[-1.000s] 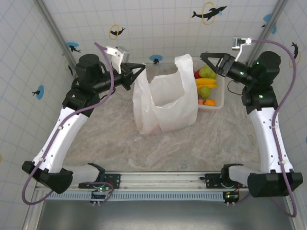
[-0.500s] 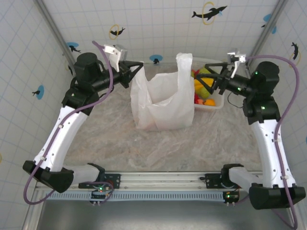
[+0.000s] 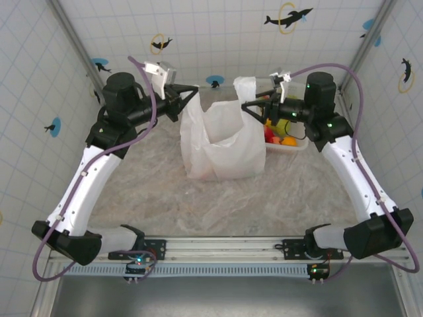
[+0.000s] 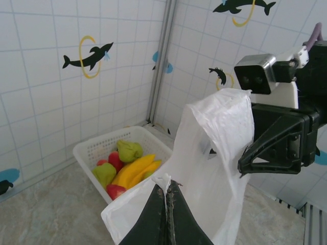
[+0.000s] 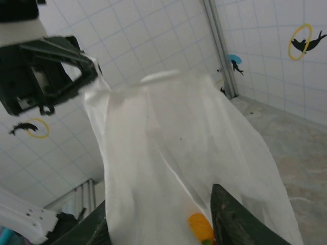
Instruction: Place the fake fruits into the plastic bag and tie a complex knot
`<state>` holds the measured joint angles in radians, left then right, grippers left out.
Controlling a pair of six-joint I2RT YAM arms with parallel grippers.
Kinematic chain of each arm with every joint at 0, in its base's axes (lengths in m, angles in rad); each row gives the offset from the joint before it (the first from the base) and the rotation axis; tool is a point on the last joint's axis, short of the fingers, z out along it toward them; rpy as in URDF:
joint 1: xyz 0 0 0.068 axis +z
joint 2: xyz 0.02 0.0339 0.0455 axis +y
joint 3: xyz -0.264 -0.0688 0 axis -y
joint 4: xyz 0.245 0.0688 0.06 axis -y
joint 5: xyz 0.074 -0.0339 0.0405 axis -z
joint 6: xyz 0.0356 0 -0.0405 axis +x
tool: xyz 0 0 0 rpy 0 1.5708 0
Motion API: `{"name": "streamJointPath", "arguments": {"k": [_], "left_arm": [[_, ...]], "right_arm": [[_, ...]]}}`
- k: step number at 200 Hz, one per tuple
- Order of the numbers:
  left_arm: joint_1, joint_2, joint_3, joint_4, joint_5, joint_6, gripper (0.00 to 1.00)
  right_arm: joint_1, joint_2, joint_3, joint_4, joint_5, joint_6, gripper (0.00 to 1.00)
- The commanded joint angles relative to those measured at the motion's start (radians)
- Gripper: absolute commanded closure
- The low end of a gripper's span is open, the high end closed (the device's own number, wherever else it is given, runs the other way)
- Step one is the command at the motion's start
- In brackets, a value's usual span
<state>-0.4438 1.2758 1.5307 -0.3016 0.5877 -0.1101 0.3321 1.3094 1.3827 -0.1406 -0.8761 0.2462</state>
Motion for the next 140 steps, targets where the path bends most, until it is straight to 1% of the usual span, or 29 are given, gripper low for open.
{"name": "streamJointPath", "arguments": {"k": [1, 8, 17, 39, 59, 74, 98, 115, 122, 140], "left_arm": [[0.008, 0.008, 0.049, 0.032, 0.012, 0.007, 1.0], [0.012, 0.009, 0.055, 0.027, 0.014, 0.008, 1.0], [0.014, 0.005, 0.059, 0.023, 0.023, 0.011, 1.0], [0.024, -0.008, 0.068, 0.002, 0.048, 0.025, 1.0], [0.025, -0.015, 0.087, -0.045, 0.057, 0.046, 1.0], [0.025, -0.024, 0.076, -0.045, 0.083, 0.055, 1.0], [0.025, -0.021, 0.069, -0.031, 0.128, 0.055, 1.0], [0.025, -0.008, 0.074, -0.034, 0.149, 0.049, 1.0], [0.025, -0.003, 0.074, -0.033, 0.157, 0.047, 1.0], [0.025, 0.004, 0.068, -0.034, 0.176, 0.04, 1.0]], "right_arm": [[0.001, -0.023, 0.094, 0.166, -0.035, 0.078, 0.69], [-0.006, -0.028, 0.112, 0.166, -0.035, 0.087, 0.73], [-0.018, -0.034, 0.127, 0.164, -0.039, 0.103, 0.76], [-0.066, -0.058, 0.115, 0.2, -0.039, 0.176, 0.78], [-0.108, -0.077, 0.063, 0.305, -0.048, 0.285, 0.8], [-0.121, -0.085, 0.043, 0.293, -0.047, 0.287, 0.8], [-0.153, -0.102, 0.038, 0.17, -0.06, 0.22, 0.7], [-0.204, -0.153, 0.016, 0.101, -0.064, 0.168, 0.62], [-0.233, -0.185, 0.008, 0.034, -0.048, 0.119, 0.58], [-0.298, -0.281, 0.007, -0.222, 0.084, -0.082, 0.43]]}}
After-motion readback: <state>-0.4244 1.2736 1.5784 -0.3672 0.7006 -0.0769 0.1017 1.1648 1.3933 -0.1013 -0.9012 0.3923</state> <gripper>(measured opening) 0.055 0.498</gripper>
